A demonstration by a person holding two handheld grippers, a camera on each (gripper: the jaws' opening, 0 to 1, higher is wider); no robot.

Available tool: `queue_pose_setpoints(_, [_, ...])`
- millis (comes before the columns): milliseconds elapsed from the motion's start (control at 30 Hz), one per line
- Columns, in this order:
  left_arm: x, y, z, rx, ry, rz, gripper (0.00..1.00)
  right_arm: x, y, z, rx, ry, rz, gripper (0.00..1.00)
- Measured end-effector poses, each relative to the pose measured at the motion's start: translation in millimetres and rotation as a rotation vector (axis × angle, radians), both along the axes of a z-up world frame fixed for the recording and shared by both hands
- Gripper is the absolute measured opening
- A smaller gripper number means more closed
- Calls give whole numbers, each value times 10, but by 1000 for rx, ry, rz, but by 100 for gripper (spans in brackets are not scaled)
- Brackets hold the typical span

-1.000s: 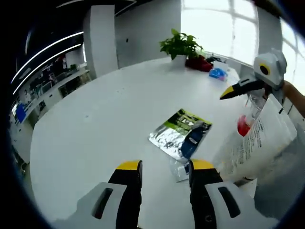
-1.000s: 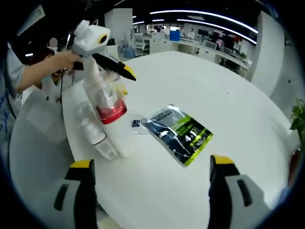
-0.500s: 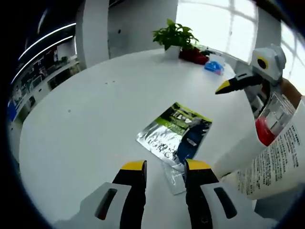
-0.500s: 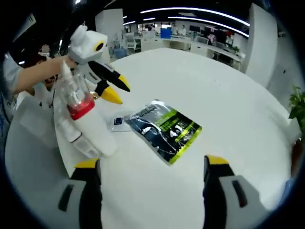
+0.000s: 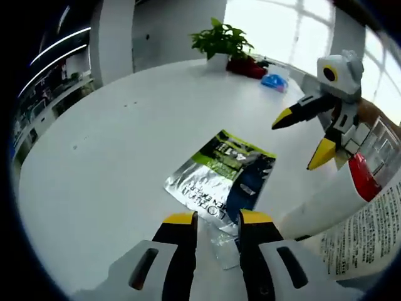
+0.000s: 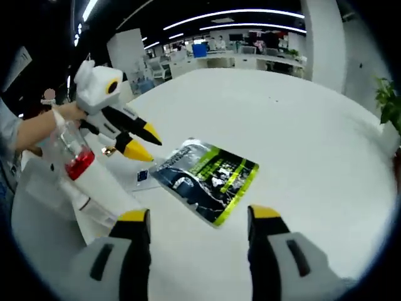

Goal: Arrange the skincare products in the storage area until every visible bottle or jar stands upright without overlapping.

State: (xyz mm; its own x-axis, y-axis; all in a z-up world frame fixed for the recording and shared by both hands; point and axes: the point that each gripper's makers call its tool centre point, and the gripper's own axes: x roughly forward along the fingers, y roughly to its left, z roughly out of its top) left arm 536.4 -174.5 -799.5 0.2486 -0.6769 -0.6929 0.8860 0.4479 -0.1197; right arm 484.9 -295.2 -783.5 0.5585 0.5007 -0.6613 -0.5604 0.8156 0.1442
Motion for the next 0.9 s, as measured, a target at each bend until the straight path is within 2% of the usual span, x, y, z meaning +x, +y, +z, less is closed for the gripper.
queue_pose_setpoints(133, [10, -47, -53, 19, -6, -36, 22, 68, -41, -49, 57, 23, -62, 61])
queue_pose_setpoints(367, [11, -86, -134, 82, -40, -97, 21, 129, -58, -135, 72, 38, -67, 58])
queue_pose_setpoints(633, [-82, -143, -190, 138, -82, -154, 24, 273, -51, -174, 192, 74, -127, 54])
queue_pose_setpoints(900, [-62, -151, -216, 153, -90, -168, 24, 286, -56, -290, 215, 117, -145, 48])
